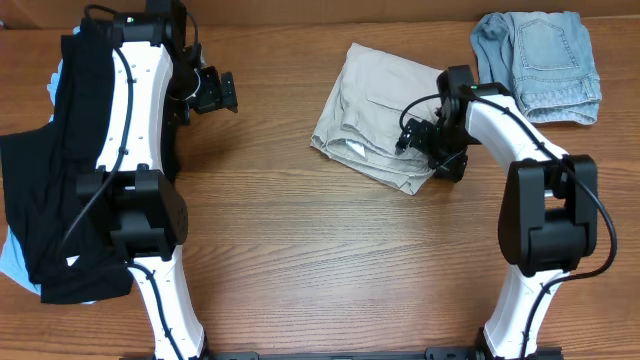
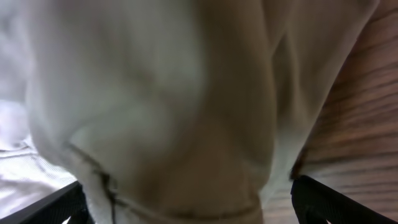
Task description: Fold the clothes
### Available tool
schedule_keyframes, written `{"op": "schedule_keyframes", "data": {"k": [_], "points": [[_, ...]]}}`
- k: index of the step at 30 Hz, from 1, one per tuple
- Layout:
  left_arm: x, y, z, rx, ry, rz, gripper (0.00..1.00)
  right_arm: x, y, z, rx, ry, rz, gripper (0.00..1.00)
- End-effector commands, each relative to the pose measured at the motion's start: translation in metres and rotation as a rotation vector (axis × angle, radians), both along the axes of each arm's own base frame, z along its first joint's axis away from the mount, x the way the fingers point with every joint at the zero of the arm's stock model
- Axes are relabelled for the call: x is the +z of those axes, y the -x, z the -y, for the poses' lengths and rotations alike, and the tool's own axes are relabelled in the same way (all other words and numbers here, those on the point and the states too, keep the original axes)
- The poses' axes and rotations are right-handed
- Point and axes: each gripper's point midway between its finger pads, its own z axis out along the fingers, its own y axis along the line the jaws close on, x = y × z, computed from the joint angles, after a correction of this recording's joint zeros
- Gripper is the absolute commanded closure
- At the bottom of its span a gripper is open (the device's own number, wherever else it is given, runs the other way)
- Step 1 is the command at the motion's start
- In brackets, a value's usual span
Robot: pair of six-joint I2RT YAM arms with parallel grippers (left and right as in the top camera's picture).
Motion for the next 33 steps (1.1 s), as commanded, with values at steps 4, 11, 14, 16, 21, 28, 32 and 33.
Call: {"op": "schedule_keyframes", "data": {"k": [4, 11, 14, 16, 21, 28, 32, 33], "points": [[0.005, -0.003, 0.005, -0.007, 0.008, 0.020, 0.02, -0.021, 0.013, 0.003, -0.038, 0.041, -0.033, 0.00], [0.005, -0.004, 0.005, -0.007, 0.009, 0.025, 0.02, -0.035, 0.015, -0.030, 0.011, -0.061, 0.011, 0.15], [0.005, -0.004, 0.005, -0.008, 0.008, 0.023, 0.02, -0.034, 0.006, -0.036, 0.024, -0.066, 0.055, 0.41], [0.005, -0.004, 0.005, -0.007, 0.009, 0.024, 0.02, -0.034, 0.001, -0.036, 0.024, -0.069, 0.077, 0.57], [0.005, -0.004, 0.005, -0.007, 0.009, 0.024, 0.02, -0.031, -0.019, -0.031, 0.008, -0.079, 0.152, 0.92], [0.005, -0.004, 0.006, -0.007, 0.009, 0.024, 0.02, -0.022, -0.049, -0.020, -0.018, -0.090, 0.267, 0.96], [0.005, -0.004, 0.005, -0.007, 0.009, 0.023, 0.02, 0.006, -0.064, -0.020, 0.065, -0.153, 0.339, 0.96], [0.005, -0.004, 0.005, -0.007, 0.009, 0.024, 0.02, 0.016, -0.066, -0.019, 0.081, -0.164, 0.350, 0.96]]}}
